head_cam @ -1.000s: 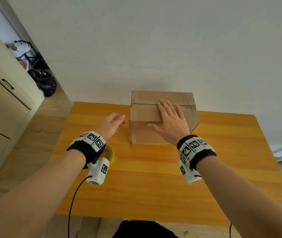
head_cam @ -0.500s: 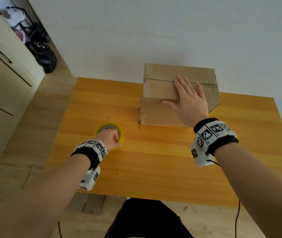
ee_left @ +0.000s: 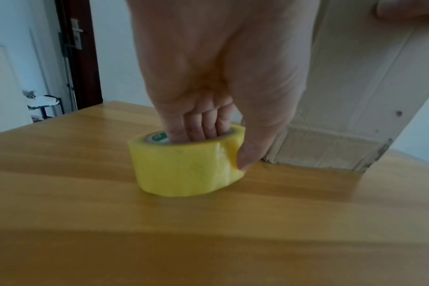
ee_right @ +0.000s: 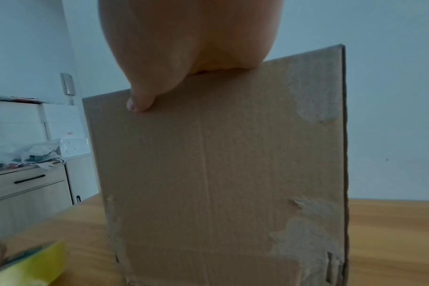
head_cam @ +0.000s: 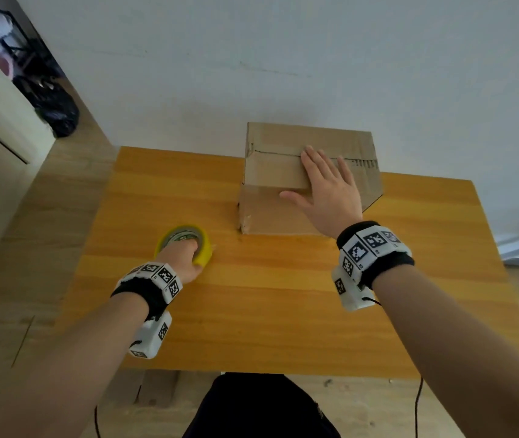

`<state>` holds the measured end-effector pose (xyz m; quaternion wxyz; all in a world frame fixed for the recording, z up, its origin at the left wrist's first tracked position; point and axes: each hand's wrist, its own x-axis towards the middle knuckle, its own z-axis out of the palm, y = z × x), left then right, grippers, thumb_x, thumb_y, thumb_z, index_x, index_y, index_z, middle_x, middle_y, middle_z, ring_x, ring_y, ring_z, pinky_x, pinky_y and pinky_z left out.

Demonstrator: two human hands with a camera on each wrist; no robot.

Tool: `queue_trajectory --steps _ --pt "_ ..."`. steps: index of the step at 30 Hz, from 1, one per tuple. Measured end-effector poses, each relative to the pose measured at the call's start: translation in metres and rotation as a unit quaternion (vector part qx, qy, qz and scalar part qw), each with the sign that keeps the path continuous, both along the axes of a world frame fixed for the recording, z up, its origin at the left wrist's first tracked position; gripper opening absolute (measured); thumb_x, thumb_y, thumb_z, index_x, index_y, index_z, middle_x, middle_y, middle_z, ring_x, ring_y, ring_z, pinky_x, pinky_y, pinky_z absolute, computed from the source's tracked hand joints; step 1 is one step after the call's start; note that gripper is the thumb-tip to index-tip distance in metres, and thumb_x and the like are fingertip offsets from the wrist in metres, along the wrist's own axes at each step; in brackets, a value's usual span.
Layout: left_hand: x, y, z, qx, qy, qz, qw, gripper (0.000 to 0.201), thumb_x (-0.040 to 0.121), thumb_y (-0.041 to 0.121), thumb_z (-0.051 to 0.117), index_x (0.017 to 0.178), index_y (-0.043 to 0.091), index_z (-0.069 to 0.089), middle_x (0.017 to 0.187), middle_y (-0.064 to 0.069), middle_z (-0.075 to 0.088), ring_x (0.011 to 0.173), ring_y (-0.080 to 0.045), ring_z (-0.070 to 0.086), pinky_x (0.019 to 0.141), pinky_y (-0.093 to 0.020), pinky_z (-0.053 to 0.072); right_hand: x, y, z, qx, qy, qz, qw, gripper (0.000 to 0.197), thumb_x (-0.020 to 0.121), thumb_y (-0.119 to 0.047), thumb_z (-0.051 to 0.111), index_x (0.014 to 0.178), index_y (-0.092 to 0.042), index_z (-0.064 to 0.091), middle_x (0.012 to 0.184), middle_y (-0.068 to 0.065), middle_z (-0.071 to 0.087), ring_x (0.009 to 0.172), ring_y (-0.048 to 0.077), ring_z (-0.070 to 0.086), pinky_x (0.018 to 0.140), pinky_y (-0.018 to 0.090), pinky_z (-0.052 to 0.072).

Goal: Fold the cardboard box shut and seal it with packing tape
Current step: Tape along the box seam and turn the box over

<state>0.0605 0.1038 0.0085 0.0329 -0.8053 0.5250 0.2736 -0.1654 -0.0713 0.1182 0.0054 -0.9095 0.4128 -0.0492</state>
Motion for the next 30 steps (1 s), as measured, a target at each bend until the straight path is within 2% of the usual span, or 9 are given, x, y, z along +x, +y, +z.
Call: queue_trajectory --steps 2,4,8,12,17,22,26,28,30 --pt "0.004 -0.007 0.013 -0.017 -0.003 -0.005 1.000 0.014 0.086 0.025 0.059 0.083 0.012 0.052 0.072 -0.003 0.053 0.065 -0.022 0.057 0.054 -0.030 0.043 0.000 0.001 0.001 0.008 -0.002 0.002 1.000 0.082 0.088 -0.068 0.028 0.150 -0.015 0.018 0.158 0.000 0.016 0.146 0.017 0.013 0.120 0.038 0.004" --pt "0.006 -0.013 0.029 -0.054 0.003 0.002 0.999 0.019 0.086 0.025 0.060 0.098 0.011 0.057 0.079 -0.002 0.057 0.070 -0.021 0.058 0.059 -0.030 0.046 0.000 0.001 0.002 0.013 -0.006 0.005 1.000 0.082 0.088 -0.068 0.029 0.150 -0.015 0.019 0.158 0.001 0.018 0.145 0.017 0.014 0.120 0.037 0.005" --pt "0.010 -0.032 0.073 -0.144 0.018 0.027 0.989 0.027 0.084 0.024 0.061 0.104 0.007 0.061 0.096 -0.009 0.066 0.083 -0.026 0.062 0.071 -0.038 0.052 0.000 0.001 0.006 0.031 -0.012 0.011 0.999 0.082 0.088 -0.067 0.033 0.150 -0.014 0.020 0.158 0.001 0.018 0.145 0.017 0.015 0.120 0.035 0.006" --pt "0.015 -0.051 0.125 -0.227 0.043 0.039 0.972 0.027 0.085 0.020 0.062 0.107 0.006 0.059 0.093 -0.007 0.062 0.083 -0.025 0.059 0.068 -0.032 0.046 0.000 0.001 0.012 0.069 -0.039 0.012 0.997 0.082 0.087 -0.063 0.044 0.149 -0.015 0.021 0.157 0.001 0.020 0.144 0.019 0.017 0.120 0.035 0.009" --pt "0.007 -0.071 0.181 -0.298 0.036 0.003 0.954 0.037 0.085 0.015 0.063 0.119 0.004 0.056 0.111 -0.011 0.062 0.100 -0.026 0.058 0.078 -0.026 0.040 -0.002 -0.002 0.020 0.121 -0.054 0.019 0.991 0.082 0.087 -0.059 0.050 0.149 -0.016 0.020 0.157 0.000 0.020 0.143 0.020 0.018 0.119 0.037 0.012" --pt "-0.017 -0.091 0.205 -0.329 0.053 -0.065 0.941 0.034 0.083 0.013 0.065 0.116 0.007 0.058 0.109 -0.009 0.063 0.099 -0.024 0.058 0.079 -0.024 0.038 -0.005 -0.006 0.029 0.207 -0.088 0.012 0.974 0.076 0.090 -0.057 0.046 0.149 -0.015 0.025 0.156 -0.002 0.022 0.142 0.019 0.019 0.118 0.036 0.016" --pt "-0.039 -0.107 0.207 -0.316 0.045 -0.125 0.940 0.025 0.081 0.014 0.066 0.105 0.011 0.059 0.096 -0.002 0.061 0.091 -0.022 0.058 0.076 -0.027 0.041 -0.006 -0.009 0.031 0.253 -0.177 -0.017 0.951 0.053 0.097 -0.044 0.042 0.142 -0.014 0.042 0.149 -0.001 0.037 0.137 0.019 0.031 0.113 0.033 0.022" --pt "-0.049 -0.114 0.204 -0.298 0.033 -0.145 0.943 0.021 0.082 0.016 0.066 0.099 0.015 0.054 0.090 0.003 0.054 0.087 -0.019 0.056 0.073 -0.026 0.038 -0.004 -0.010 0.032 0.274 -0.230 -0.043 0.933 0.042 0.099 -0.034 0.041 0.133 -0.011 0.052 0.140 0.003 0.049 0.129 0.021 0.042 0.106 0.032 0.030" --pt "-0.058 -0.119 0.200 -0.277 0.023 -0.150 0.949 0.024 0.082 0.020 0.065 0.103 0.016 0.054 0.094 0.004 0.054 0.086 -0.014 0.052 0.074 -0.024 0.038 -0.003 -0.014 0.034 0.312 -0.298 -0.086 0.898 0.035 0.100 -0.030 0.040 0.121 -0.010 0.060 0.123 0.009 0.060 0.113 0.024 0.054 0.093 0.032 0.039"
